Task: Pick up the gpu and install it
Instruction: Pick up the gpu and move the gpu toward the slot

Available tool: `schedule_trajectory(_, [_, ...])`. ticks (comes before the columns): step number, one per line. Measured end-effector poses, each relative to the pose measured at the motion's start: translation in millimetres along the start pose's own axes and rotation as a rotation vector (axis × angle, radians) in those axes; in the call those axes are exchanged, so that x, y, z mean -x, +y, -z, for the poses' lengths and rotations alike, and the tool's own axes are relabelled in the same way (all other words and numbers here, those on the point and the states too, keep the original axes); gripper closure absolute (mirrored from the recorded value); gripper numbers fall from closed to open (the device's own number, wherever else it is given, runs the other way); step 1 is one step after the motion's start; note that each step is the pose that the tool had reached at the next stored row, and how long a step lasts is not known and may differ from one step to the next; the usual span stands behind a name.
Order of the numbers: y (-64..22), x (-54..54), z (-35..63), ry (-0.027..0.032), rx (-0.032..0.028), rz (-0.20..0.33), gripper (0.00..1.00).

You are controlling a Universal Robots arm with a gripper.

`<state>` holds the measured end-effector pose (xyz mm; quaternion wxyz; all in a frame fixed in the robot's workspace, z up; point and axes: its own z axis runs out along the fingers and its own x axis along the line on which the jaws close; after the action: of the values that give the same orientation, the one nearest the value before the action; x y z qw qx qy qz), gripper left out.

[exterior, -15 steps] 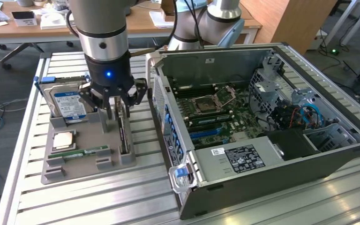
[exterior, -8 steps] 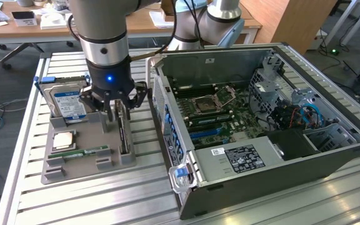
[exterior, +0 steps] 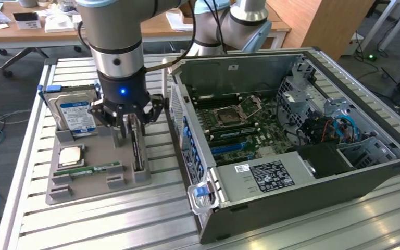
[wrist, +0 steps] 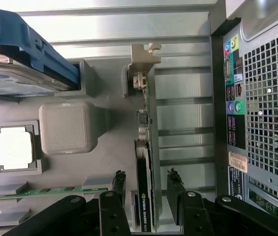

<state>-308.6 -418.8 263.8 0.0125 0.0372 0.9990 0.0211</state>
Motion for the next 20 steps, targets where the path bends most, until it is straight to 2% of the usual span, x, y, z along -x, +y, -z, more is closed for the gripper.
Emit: schedule_trajectory(20, [-1.0,-0.3,-23.9,0.0000,0.0000,0.000,0.53])
